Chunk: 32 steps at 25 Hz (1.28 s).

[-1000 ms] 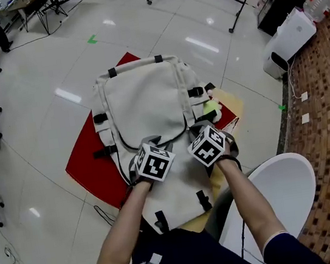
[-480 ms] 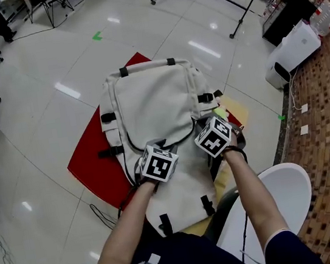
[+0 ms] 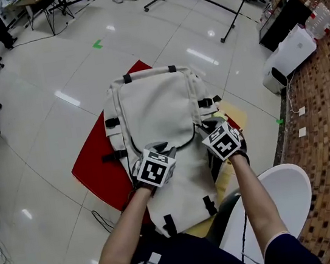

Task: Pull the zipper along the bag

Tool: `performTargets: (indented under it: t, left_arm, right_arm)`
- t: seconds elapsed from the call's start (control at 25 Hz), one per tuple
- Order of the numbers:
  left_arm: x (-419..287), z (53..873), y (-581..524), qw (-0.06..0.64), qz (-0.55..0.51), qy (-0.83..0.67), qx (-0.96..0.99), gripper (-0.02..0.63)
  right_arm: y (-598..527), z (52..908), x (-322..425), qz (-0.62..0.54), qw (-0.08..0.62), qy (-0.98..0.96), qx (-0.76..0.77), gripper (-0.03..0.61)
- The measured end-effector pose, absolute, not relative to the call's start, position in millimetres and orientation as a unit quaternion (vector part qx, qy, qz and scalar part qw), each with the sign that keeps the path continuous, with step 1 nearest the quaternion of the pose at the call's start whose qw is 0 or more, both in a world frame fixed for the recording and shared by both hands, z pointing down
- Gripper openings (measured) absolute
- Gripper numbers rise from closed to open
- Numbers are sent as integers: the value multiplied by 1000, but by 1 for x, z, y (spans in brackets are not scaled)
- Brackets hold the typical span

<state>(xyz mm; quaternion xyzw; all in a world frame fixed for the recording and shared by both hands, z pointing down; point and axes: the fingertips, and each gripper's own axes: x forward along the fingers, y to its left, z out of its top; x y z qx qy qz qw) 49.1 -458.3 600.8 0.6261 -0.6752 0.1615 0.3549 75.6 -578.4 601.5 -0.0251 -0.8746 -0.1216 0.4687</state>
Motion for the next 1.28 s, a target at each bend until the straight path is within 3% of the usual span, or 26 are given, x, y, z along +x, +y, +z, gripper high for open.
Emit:
performTargets:
  t: [0.08,0.24,0.56,1.0,1.28]
  left_arm:
    - [45,580,-454,330,147,-684,633,46]
    - [47,547,-445,300,124,-689,648,3]
    - [62,490,-412,246,62,-670,698,2]
    - [78,416,-376,165,32,-630,758,2]
    - [74,397,-362,143,21,-628,764,2]
  right_arm:
    - [-575,578,80,-100,431,-896,4,64]
    - [-559,532,90,-47,338,-939,42,5]
    - [-480,466,119,76,184,-979,54,5]
    - [-406,414,120,106,64,-989,75,5]
    - [-391,386,109,86,32,-993,76,5]
